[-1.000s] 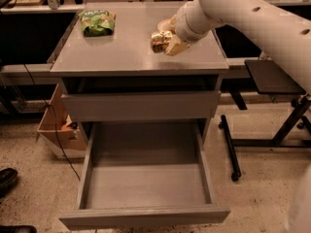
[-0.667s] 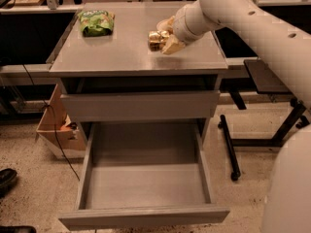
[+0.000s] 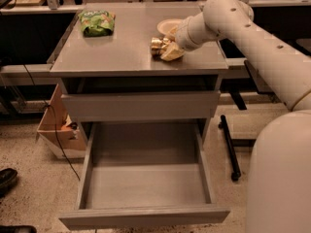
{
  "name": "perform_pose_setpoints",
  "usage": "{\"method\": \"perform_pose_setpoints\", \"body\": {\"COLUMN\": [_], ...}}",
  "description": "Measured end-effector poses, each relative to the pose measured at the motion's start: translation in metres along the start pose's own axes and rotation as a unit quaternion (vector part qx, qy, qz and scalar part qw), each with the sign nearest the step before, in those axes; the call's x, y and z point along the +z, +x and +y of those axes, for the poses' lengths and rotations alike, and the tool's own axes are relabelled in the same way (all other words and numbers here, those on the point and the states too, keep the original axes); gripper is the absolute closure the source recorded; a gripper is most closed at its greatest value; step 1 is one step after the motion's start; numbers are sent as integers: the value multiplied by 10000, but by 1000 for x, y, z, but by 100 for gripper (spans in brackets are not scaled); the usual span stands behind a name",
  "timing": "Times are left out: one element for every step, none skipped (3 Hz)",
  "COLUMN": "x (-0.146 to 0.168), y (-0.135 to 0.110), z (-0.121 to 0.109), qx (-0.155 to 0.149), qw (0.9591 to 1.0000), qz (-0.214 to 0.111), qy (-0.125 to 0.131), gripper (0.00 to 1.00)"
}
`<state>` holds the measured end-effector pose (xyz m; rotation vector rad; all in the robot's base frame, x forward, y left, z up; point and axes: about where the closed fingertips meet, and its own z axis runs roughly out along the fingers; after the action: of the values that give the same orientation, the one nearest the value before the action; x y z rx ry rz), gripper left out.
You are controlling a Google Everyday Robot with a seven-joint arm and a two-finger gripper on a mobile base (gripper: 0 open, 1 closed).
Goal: Pick orange can from middle drawer and place on counter
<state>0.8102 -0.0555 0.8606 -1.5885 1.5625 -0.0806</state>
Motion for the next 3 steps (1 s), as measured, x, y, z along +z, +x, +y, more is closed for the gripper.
{"method": "perform_pose_setpoints", "body": {"x": [2, 7, 3], "y": [2, 7, 4], "z": [-1, 3, -1], "qx": [67, 197, 197], "qw": [10000, 9997, 9997], "qz": [-35, -109, -109], "qy": [-24, -103, -103], "gripper": [36, 5, 0]}}
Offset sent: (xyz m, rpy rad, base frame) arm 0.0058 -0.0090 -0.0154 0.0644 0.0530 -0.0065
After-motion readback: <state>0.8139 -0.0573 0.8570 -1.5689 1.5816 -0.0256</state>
